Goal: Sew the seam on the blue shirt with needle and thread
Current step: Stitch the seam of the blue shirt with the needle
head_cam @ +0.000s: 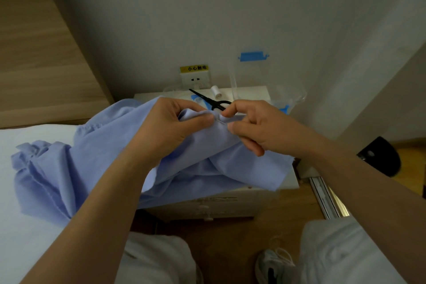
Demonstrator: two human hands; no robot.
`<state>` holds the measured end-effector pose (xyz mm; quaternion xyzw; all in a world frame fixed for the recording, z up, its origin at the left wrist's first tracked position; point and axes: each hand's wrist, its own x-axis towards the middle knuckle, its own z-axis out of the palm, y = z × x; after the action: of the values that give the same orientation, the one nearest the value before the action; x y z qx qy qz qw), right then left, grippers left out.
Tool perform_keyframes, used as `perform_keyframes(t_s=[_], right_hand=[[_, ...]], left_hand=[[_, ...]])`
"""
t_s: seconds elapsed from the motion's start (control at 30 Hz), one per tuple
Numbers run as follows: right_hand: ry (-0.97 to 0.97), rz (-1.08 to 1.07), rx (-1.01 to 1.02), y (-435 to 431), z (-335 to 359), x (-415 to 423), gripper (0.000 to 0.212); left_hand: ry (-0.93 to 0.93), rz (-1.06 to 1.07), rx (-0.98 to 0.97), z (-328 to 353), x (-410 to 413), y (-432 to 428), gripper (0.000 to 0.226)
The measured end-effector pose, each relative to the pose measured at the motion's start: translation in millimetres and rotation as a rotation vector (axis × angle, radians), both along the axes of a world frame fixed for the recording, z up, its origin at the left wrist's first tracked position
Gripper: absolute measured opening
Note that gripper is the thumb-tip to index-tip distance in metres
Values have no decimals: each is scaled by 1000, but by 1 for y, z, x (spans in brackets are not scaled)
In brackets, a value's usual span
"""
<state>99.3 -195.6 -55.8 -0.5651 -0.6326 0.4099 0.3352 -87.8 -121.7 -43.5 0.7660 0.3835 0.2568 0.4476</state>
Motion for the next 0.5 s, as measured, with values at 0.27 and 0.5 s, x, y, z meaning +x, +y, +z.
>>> perform_keyframes(t_s=[0.27, 0.5], right_hand=[[2, -60, 96, 0, -3, -2, 8], [119, -11, 72, 1, -1, 2, 14]], left_hand=[[13, 50, 66, -2, 3, 0, 14], [-40, 49, -156, 4, 0, 1, 18]])
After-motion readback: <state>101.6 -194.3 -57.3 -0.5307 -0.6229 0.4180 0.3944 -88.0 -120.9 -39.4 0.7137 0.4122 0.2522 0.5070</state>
